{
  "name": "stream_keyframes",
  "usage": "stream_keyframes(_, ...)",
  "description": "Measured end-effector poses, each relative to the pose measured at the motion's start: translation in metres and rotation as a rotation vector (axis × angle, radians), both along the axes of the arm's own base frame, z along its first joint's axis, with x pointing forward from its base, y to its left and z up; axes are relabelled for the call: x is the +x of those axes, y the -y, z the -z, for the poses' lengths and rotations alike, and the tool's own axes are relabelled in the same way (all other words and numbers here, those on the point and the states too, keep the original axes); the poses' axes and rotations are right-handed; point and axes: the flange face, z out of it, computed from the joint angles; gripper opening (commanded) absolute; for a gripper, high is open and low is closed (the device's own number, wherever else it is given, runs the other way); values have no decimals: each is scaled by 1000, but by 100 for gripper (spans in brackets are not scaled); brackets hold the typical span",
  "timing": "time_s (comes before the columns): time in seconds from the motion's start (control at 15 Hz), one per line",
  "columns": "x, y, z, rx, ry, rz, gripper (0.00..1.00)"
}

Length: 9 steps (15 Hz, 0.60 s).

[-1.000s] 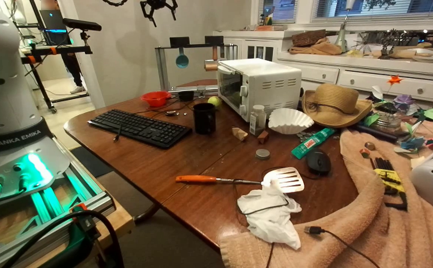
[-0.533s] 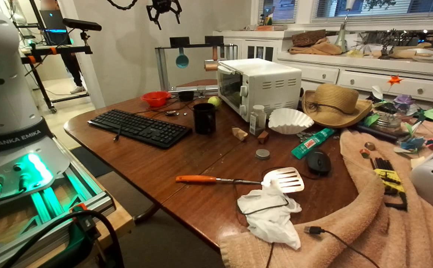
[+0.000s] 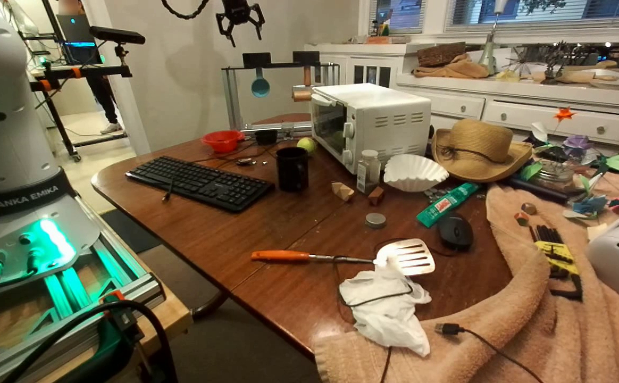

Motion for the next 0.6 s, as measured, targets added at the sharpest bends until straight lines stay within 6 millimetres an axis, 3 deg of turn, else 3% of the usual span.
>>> stream_keyframes(0.6, 13, 2, 8, -14, -6, -70, 100)
